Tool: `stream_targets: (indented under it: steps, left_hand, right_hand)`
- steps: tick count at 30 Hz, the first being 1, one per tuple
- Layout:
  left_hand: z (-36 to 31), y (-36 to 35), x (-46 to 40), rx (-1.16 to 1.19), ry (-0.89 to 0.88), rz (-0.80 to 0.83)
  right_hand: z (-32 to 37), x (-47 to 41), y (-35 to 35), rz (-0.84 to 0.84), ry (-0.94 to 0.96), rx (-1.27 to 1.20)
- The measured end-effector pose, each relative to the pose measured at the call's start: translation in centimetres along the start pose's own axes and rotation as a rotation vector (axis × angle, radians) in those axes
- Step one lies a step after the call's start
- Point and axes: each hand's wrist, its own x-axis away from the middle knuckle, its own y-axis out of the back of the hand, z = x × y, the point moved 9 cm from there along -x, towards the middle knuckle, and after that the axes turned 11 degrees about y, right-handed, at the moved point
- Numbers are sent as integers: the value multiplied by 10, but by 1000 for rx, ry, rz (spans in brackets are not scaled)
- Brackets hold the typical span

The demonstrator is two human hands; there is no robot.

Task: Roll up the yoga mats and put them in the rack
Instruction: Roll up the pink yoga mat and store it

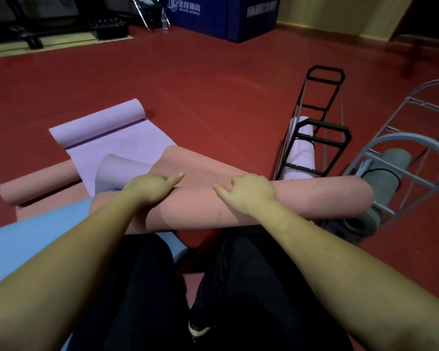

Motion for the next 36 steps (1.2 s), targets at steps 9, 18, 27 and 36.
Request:
stream_targets:
  steps: [9, 18, 27, 36]
  left_hand:
    - [1, 11, 31, 53, -201, -573]
    - [4, -34, 51, -387, -305, -478]
    - [-6, 5, 84, -308, -411, -448]
    - [-14, 5, 98, -321, -415, -261]
  right_hand:
    - [-5, -14, -6, 76, -19, -32]
    - [-3, -26, -4, 246, -18, -113]
    - [2, -15, 16, 418, 39, -193]
    - [-4, -7, -12, 553, 58, -327]
